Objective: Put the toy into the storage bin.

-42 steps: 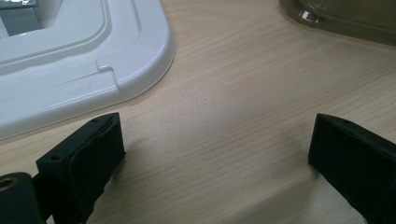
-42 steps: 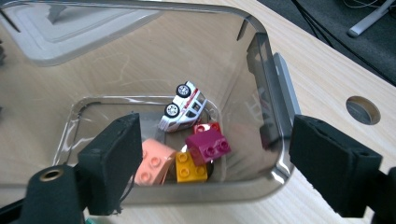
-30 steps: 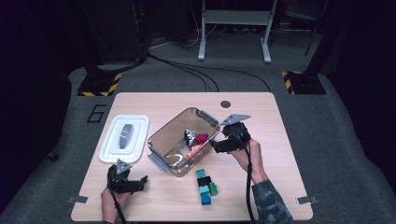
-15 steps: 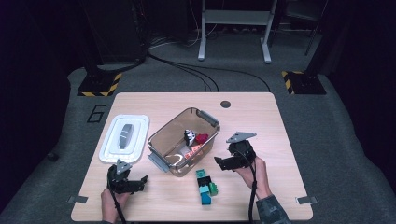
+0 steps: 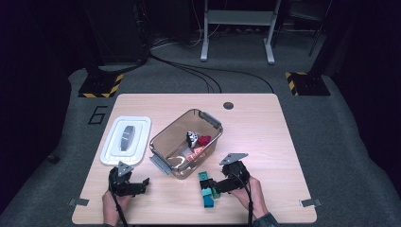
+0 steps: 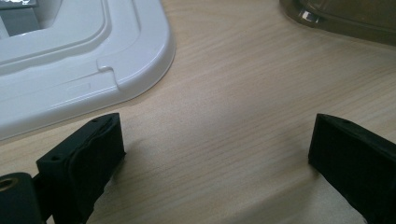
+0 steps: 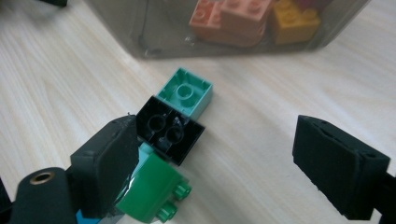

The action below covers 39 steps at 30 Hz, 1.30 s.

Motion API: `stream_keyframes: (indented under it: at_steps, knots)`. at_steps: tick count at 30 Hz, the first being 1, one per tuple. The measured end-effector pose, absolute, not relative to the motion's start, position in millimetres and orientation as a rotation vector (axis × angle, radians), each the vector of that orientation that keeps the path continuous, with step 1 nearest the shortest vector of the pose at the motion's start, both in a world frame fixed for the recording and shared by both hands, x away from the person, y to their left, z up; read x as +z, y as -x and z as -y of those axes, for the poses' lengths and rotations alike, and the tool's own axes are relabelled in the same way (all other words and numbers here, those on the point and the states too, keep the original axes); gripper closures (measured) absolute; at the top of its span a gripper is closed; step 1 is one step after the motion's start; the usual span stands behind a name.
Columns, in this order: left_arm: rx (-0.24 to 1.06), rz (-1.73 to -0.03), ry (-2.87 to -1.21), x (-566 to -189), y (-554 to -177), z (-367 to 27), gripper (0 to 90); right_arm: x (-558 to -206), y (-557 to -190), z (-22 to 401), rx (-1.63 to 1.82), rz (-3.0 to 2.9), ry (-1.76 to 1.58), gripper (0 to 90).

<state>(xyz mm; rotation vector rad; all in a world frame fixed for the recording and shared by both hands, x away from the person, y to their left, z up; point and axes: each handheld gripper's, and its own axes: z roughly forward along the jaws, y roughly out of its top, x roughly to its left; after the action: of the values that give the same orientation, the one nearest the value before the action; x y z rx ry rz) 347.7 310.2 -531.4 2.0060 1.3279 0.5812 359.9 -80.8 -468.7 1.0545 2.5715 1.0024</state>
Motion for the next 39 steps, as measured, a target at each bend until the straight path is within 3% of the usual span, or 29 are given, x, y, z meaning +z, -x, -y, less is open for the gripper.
stream_keyframes:
  at_steps: [22,39]
  knots:
    - [0.58,-1.33,-2.002,-531.5,-347.8,-310.1,3.3,-487.5,-368.5,111.3,0.928,-2.528,-1.21,14.8]
    - [0.581,-1.328,-2.006,-531.4,-347.7,-310.2,3.4,-496.2,-342.4,110.7,0.887,-2.579,-1.17,14.4]
